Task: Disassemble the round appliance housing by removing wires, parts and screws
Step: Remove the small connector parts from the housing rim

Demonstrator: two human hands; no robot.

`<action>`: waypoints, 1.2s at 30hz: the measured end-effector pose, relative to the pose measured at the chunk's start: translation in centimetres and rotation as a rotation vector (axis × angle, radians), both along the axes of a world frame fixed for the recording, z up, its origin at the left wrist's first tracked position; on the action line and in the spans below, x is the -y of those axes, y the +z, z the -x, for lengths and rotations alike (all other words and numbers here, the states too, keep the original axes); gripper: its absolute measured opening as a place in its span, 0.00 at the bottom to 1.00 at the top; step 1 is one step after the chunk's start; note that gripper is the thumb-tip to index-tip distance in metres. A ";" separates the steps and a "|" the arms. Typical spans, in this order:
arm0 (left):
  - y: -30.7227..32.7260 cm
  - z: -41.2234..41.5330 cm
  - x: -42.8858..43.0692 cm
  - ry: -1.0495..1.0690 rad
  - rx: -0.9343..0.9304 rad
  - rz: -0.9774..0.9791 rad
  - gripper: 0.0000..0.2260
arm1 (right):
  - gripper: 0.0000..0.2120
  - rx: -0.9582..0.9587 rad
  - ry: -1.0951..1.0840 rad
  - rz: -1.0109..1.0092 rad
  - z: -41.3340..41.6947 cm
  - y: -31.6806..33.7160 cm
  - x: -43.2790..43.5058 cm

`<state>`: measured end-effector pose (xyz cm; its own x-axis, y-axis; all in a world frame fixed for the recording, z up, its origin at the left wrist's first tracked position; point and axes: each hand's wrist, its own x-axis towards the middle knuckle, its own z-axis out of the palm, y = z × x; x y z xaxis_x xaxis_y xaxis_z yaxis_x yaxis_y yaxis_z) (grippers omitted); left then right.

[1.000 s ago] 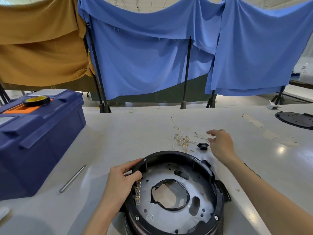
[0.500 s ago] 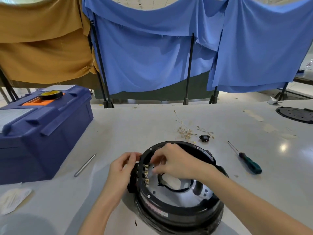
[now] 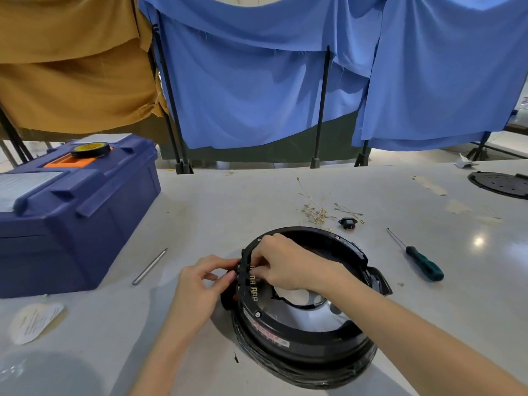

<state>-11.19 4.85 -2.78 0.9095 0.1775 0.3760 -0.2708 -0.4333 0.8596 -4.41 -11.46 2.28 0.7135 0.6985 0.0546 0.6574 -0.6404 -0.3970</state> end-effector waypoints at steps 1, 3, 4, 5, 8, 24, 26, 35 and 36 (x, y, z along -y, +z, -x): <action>0.0 0.0 0.1 0.009 0.008 -0.015 0.12 | 0.09 0.029 -0.001 0.027 -0.1 0.0 -0.2; -0.1 0.0 0.3 0.027 0.016 -0.047 0.12 | 0.15 0.073 -0.012 0.055 -0.1 0.0 -0.5; -0.1 0.0 0.4 0.039 0.018 -0.061 0.12 | 0.18 0.090 -0.017 0.055 0.0 0.0 -0.6; -0.1 0.0 0.5 0.052 0.023 -0.069 0.12 | 0.18 0.105 -0.022 0.053 0.0 -0.1 -0.7; -0.3 0.0 0.8 0.082 0.040 -0.085 0.12 | 0.13 0.144 -0.039 0.041 0.0 -0.8 -0.9; -0.7 -0.1 1.4 0.125 0.059 -0.164 0.12 | 0.07 0.069 -0.132 -0.177 0.1 -2.6 -1.3; -0.6 0.0 1.2 0.118 0.045 -0.173 0.13 | 0.10 -0.050 -0.114 -0.233 -0.1 -2.0 -0.8; -0.6 0.2 0.9 0.140 0.008 -0.237 0.11 | 0.05 0.093 -0.055 -0.050 -0.2 -1.4 -0.6; -0.7 0.1 1.0 0.151 0.022 -0.258 0.10 | 0.05 0.114 -0.050 -0.024 -0.2 -1.4 -0.7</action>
